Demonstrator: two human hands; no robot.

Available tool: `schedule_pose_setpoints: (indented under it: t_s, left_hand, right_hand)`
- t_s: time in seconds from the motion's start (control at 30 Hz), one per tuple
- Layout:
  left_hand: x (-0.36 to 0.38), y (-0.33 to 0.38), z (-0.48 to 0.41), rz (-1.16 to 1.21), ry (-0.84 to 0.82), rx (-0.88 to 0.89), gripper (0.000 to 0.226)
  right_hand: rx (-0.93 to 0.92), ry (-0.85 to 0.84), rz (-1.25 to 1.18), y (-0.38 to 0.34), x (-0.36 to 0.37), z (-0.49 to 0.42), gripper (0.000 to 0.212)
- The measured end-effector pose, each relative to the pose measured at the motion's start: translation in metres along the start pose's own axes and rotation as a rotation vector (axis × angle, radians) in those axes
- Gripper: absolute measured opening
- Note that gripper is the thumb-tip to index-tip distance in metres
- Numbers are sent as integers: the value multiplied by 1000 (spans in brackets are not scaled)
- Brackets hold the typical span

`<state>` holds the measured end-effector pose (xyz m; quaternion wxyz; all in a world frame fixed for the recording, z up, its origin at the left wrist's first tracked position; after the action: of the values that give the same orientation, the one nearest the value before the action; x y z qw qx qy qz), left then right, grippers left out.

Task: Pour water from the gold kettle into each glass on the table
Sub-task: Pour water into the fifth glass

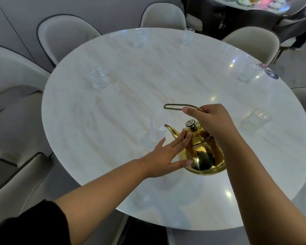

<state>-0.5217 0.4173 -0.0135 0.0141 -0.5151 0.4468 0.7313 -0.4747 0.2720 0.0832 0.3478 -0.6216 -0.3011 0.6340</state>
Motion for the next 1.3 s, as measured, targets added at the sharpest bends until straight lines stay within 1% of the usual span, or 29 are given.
schedule_pose_setpoints:
  t_s: [0.1, 0.23, 0.4, 0.53, 0.67, 0.97, 1.3]
  left_hand:
    - [3, -3, -2, 38, 15, -3, 72]
    - [5, -6, -2, 71, 46, 3, 74]
    - [2, -10, -3, 79, 46, 0, 78]
    - [1, -11, -4, 101, 59, -2, 82]
    - [1, -9, -5, 101, 61, -4, 84]
    - [-6, -4, -3, 136, 50, -23, 72]
    - [-4, -6, -5, 129, 52, -7, 77]
  right_hand:
    - [-14, -35, 51, -3, 2, -4, 61]
    - [-18, -56, 80, -8, 3, -8, 51]
    - [-30, -64, 117, -12, 8, -12, 59]
    - [-31, -71, 147, -16, 9, -14, 52]
    - [-43, -81, 168, -19, 8, -15, 51]
    - [-59, -92, 207, -23, 8, -18, 50]
    - [-56, -107, 248, -28, 7, -16, 51]
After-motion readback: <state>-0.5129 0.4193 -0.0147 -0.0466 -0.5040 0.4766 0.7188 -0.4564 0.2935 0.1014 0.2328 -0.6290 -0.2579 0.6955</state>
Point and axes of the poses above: each hand's wrist, its own z-axis away from the middle knuckle, its own x-axis out of the palm, y = z × x, the point moved 1 cm from there along -z, towards the middle knuckle, and after that the axes turned 1 degree about -z, right-handed, at the moved point
